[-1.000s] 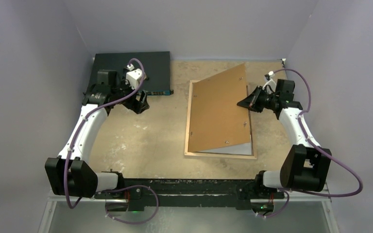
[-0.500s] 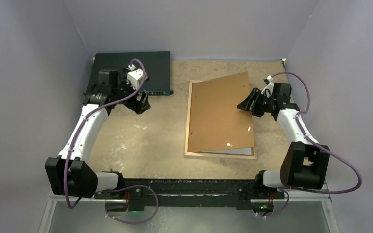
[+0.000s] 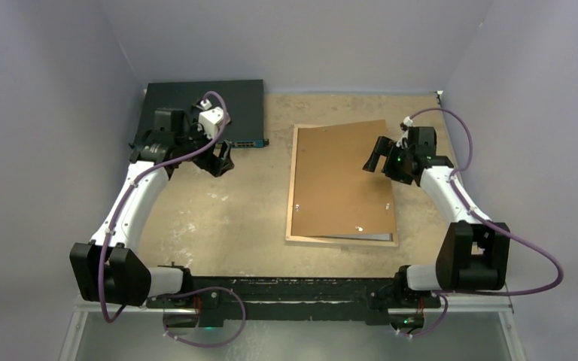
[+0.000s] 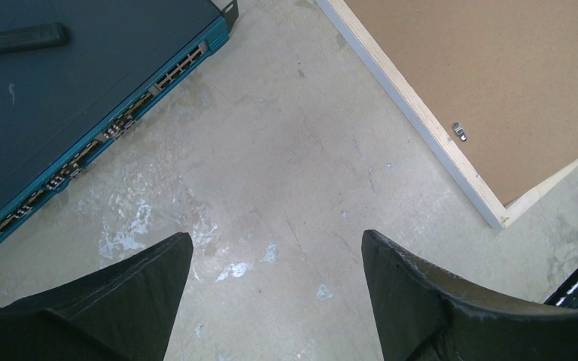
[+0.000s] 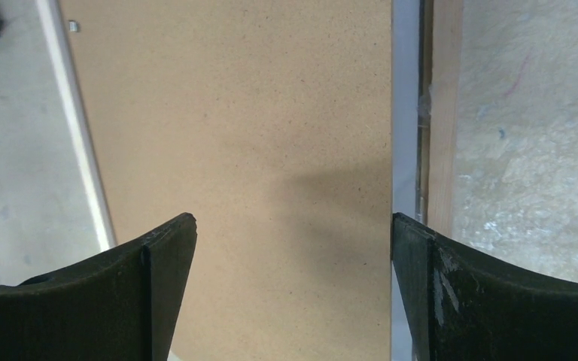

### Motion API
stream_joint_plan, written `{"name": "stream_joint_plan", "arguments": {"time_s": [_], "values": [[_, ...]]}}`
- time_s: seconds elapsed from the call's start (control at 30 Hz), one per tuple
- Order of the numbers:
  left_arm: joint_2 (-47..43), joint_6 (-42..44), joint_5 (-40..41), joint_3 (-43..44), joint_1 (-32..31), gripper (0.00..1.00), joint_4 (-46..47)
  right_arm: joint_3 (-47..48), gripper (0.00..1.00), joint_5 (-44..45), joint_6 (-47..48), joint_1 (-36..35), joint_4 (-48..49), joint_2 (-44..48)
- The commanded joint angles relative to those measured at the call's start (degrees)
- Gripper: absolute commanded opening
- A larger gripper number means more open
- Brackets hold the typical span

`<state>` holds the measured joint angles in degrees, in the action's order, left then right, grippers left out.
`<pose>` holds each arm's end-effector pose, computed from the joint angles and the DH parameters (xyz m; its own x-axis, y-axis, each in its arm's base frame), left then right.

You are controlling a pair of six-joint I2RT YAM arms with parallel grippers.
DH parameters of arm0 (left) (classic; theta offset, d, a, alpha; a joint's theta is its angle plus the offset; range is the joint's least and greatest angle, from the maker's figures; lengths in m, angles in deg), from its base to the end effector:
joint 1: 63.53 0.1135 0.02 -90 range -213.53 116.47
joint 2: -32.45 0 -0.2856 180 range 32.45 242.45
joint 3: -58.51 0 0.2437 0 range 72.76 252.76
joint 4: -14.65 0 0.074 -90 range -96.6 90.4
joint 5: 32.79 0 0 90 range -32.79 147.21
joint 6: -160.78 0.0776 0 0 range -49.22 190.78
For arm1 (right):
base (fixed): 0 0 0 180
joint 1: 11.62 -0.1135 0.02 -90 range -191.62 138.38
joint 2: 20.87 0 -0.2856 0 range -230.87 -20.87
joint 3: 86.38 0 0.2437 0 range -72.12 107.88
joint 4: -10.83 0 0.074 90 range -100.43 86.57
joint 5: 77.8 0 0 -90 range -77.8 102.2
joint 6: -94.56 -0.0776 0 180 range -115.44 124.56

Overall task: Put the photo into the frame
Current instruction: Place the photo frame item in the photo frame.

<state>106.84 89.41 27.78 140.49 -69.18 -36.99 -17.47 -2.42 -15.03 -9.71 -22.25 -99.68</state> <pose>0.2813 -0.0661 0.3223 -0.5160 0.3306 -0.7902 0.6353 0.7665 -0.0941 0.3142 0.0091 0.2501 -0.6930 0.3477 -0.6315 0.0850 0.9093 0.4074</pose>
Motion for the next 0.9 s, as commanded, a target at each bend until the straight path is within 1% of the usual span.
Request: {"name": "stream_joint_plan", "arguments": {"time_s": [0.0, 0.13, 0.33, 0.4, 0.47, 0.6, 0.73, 0.87], "values": [[0.1, 0.2, 0.7, 0.1, -0.2, 0.83, 1.4, 5.1, 0.99, 13.0, 0.3, -4.4, -3.8, -0.1], [0.5, 0.1, 1.7, 0.6, -0.3, 0.85, 1.3, 5.8, 0.99, 21.0, -0.9, -5.8, -4.8, 0.6], [0.9, 0.6, 2.8, 1.7, -0.3, 0.86, 0.3, 5.4, 0.99, 26.3, -1.9, -5.9, -4.7, 1.3], [0.9, 0.5, 2.6, 1.6, -0.3, 0.87, 0.3, 5.5, 0.99, 26.0, -2.6, -6.0, -4.1, 1.5], [0.9, 0.2, 2.1, 1.4, -0.3, 0.87, 0.3, 5.1, 0.99, 23.2, -4.9, -5.9, -3.6, 1.5], [1.6, -0.9, 0.5, 0.2, -0.7, 0.86, 1.0, 4.2, 0.99, 21.4, -6.4, -5.7, 1.8, -0.1], [3.4, -2.5, 0.5, -1.4, -3.9, 0.85, 2.6, 4.4, 0.99, 19.2, -7.7, -4.6, 4.3, -5.0], [4.7, -3.8, 1.3, -3.4, -7.7, 0.84, 5.3, 1.6, 0.99, 18.2, -7.8, -2.3, 7.6, -7.0]]}}
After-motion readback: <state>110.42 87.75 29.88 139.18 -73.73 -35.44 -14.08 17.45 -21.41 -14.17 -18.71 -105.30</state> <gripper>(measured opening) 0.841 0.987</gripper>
